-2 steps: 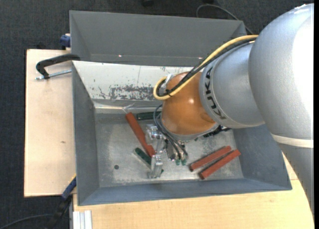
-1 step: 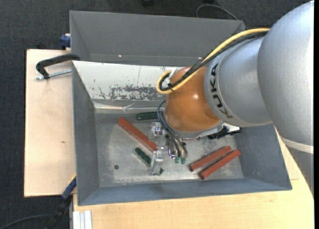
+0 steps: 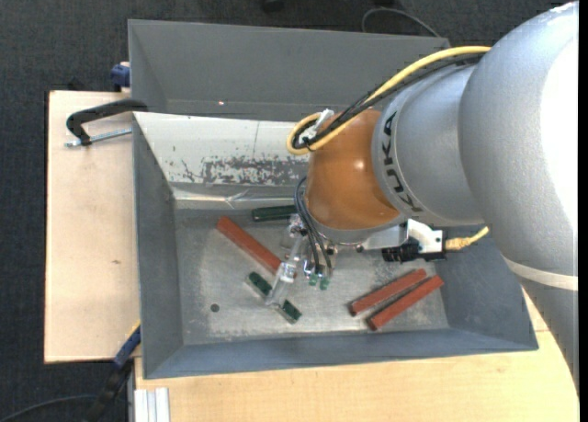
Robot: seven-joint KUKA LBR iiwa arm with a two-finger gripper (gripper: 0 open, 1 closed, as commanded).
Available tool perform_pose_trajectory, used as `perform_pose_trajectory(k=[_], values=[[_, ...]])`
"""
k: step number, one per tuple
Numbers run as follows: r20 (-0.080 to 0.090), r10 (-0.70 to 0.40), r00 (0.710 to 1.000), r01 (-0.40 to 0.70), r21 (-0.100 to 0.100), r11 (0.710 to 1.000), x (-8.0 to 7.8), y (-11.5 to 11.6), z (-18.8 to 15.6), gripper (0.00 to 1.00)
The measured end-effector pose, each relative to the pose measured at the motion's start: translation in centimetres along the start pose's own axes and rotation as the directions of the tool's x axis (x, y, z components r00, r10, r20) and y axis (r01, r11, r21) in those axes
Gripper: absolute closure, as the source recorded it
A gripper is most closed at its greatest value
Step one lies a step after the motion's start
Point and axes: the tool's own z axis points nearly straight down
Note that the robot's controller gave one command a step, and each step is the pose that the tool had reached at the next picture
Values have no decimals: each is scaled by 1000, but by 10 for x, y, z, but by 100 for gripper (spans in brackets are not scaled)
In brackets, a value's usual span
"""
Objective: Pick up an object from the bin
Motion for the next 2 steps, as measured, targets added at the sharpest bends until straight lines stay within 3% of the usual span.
perform_pose_trajectory(k=[1,2], values=[[-7,187,982,-187,5,982,22,17,31,0],[-4,306,952,-306,4,952,13,-11,30,0]])
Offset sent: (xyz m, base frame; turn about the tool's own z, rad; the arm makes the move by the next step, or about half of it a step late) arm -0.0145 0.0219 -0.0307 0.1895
